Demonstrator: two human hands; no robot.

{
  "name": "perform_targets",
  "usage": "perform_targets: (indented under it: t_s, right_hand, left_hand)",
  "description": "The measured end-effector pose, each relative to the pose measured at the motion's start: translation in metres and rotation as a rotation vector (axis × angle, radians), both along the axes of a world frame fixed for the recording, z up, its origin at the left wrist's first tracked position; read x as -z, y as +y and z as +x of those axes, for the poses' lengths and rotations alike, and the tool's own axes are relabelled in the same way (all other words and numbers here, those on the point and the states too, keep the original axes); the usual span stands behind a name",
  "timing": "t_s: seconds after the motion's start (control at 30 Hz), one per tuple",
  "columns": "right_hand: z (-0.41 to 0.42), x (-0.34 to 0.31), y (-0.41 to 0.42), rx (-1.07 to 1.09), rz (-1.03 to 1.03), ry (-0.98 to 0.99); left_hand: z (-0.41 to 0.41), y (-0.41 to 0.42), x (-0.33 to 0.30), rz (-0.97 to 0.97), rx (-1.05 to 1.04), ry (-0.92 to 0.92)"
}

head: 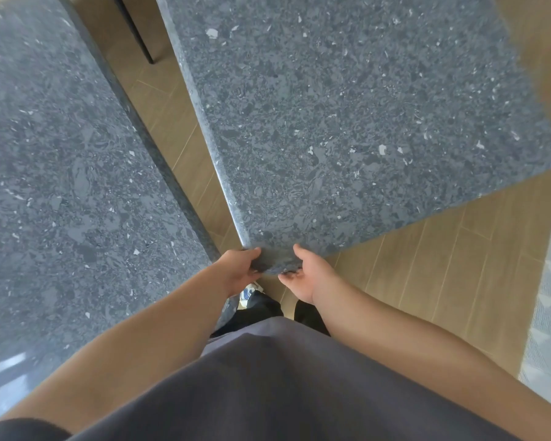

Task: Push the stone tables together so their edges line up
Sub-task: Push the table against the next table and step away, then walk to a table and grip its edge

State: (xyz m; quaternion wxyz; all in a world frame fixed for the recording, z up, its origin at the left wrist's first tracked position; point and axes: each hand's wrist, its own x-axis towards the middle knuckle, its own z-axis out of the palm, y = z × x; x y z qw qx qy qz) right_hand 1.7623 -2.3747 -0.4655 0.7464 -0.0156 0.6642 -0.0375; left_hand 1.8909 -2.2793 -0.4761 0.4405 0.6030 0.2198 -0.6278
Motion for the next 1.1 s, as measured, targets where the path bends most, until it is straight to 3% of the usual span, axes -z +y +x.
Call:
perform_targets:
  t_s: [0.17,0.3,0.53,0.77,0.97,1.1]
  right_hand:
    - [-0.017,-0.028,-0.024,-0.228,-0.008,0.007]
    - [-0.036,-0.05,-0.044,-0.233,-0.099,-0.044]
    - [-0.103,-0.121,-0.102,-0.152,-0.523,-0.126]
    - [-0.23,-0.22,-0.165,-0.158,-0.9,-0.184]
    - [-0.339,-0.317,-0.223,-0.022,-1.25,-0.201]
    - [-0.387,-0.37,-0.251,0.05,-1.455,-0.218]
  left_hand:
    - [0.009,0.007,-0.025,0.043,0.003,-0.049]
    - [0.005,-0.002,-0.052,0.02,-0.003,-0.195]
    - [-0.053,-0.074,-0.142,-0.293,-0.014,-0.361]
    - [-0.183,-0.161,-0.242,-0.629,0.07,-0.552]
    - [-0.285,-0.232,-0.322,-0.921,0.138,-0.629]
    - [-0.321,-0.267,-0.375,-1.134,0.202,-0.792]
